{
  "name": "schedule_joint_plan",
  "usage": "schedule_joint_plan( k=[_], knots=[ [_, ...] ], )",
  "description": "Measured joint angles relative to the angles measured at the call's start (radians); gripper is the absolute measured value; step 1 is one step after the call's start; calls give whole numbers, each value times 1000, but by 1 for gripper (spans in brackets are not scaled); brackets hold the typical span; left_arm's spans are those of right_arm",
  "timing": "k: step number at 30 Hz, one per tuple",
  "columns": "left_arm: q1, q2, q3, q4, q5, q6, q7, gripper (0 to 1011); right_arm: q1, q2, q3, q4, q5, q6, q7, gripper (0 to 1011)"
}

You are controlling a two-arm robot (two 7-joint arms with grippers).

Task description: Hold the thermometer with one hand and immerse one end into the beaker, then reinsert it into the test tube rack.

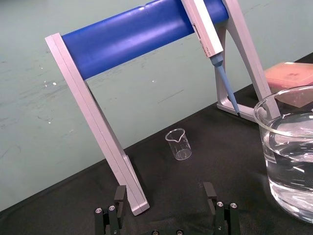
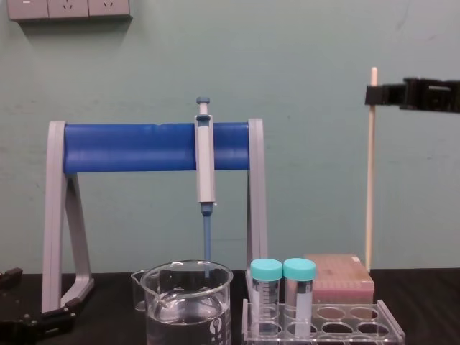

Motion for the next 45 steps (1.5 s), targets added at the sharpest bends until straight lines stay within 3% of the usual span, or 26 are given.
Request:
schedule_joint_plan(
  k=[7, 26, 45],
  knots=[
    [0, 0, 0, 0, 0, 0, 0, 1004, -4, -12, 1, 32, -26, 12, 10, 38],
    [0, 0, 0, 0, 0, 0, 0, 1004, -50, -6, 1, 21, -40, 35, 45, 38],
    [0, 0, 0, 0, 0, 0, 0, 1004, -28, -34, -21, 95, -95, -13, 91, 38]
  ],
)
